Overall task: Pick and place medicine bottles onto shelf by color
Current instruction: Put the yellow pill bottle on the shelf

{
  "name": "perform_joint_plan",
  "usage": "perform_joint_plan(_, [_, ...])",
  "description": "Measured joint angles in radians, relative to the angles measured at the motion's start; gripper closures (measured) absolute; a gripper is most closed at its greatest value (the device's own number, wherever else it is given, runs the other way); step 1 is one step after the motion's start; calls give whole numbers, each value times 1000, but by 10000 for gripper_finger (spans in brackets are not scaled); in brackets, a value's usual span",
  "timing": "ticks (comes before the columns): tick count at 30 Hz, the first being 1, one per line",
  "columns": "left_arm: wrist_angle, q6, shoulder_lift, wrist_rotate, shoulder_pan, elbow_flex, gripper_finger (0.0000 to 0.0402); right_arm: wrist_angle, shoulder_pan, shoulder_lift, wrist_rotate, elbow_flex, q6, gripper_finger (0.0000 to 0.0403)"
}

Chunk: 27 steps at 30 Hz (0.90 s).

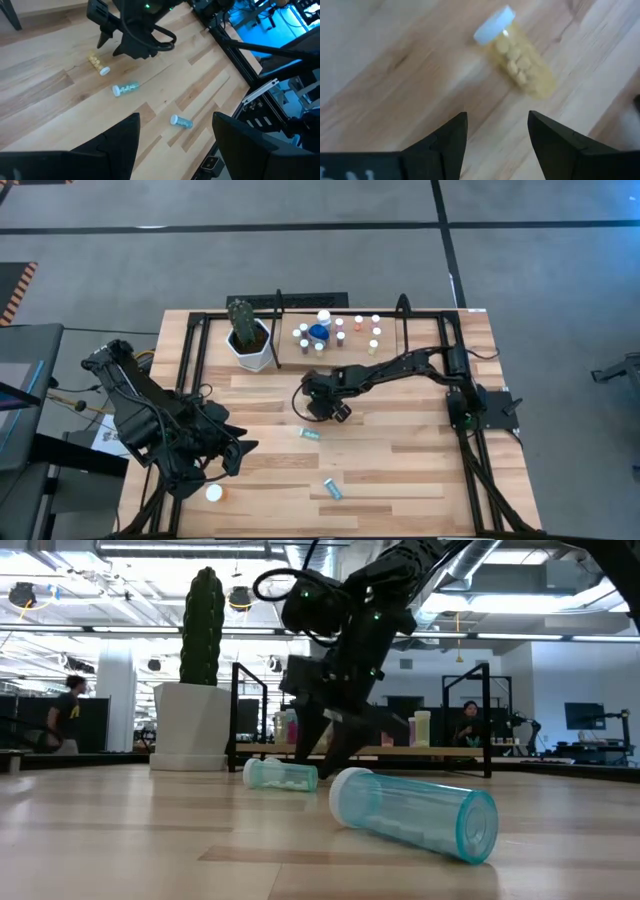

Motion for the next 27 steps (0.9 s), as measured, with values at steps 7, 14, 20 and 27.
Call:
perform_joint_plan(7, [0, 0, 0, -2, 0, 0, 167, 83, 18, -13, 44, 2, -34, 173])
perform_joint_plan(14, [0, 0, 0, -2, 0, 0, 167, 68, 34, -13, 2, 33, -89, 173])
perform_joint_plan(20, [0, -4, 0, -2, 0, 0, 167, 68, 35, -12, -70, 31, -157, 173])
perform_joint_plan(27, [0, -3, 0, -2, 0, 0, 167, 56, 26, 10, -106, 29, -192, 173])
